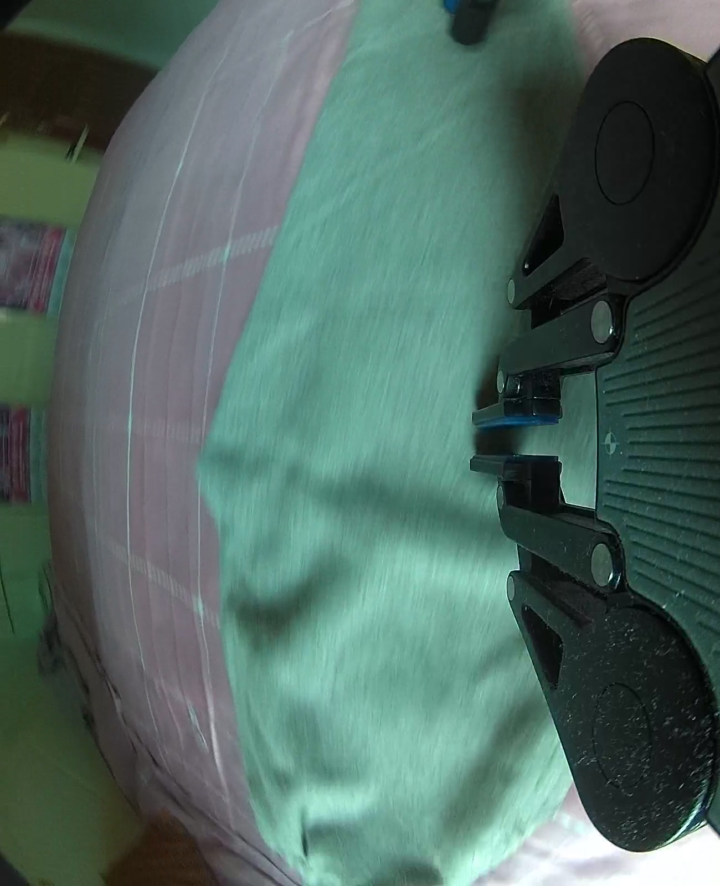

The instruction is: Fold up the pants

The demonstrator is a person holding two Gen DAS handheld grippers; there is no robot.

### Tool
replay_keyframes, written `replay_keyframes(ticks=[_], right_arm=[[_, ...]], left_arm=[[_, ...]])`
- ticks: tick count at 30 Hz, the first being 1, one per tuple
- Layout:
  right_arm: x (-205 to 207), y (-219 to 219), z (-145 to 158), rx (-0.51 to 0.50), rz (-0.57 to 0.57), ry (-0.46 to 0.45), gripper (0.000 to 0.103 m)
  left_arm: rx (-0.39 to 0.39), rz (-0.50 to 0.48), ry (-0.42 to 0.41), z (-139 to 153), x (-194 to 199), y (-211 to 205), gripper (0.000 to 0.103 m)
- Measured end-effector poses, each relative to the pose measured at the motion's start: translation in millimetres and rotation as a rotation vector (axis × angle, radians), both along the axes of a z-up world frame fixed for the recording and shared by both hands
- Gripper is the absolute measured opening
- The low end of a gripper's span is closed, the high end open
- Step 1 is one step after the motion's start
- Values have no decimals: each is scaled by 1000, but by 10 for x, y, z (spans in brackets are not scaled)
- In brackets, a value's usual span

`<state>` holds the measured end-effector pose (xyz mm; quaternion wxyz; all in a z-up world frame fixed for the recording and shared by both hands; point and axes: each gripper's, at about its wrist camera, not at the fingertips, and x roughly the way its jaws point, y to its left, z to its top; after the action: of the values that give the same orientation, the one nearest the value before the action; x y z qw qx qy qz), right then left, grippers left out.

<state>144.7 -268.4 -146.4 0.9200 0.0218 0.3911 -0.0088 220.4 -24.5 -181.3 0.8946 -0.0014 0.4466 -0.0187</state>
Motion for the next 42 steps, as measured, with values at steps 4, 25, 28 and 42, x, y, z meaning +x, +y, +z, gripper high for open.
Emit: replay_keyframes(ticks=[4, 25, 28, 42], right_arm=[[308, 509, -42, -2, 81, 14, 41], [685, 1670, -13, -49, 260, 8, 43], [507, 1489, -6, -129, 261, 18, 43], [-49, 153, -29, -65, 8, 80, 45]], left_arm=[[17, 37, -32, 84, 317, 267, 10], [10, 60, -60, 65, 10, 918, 10], [-7, 32, -24, -58, -130, 697, 10], [-43, -123, -27, 263, -424, -350, 10]])
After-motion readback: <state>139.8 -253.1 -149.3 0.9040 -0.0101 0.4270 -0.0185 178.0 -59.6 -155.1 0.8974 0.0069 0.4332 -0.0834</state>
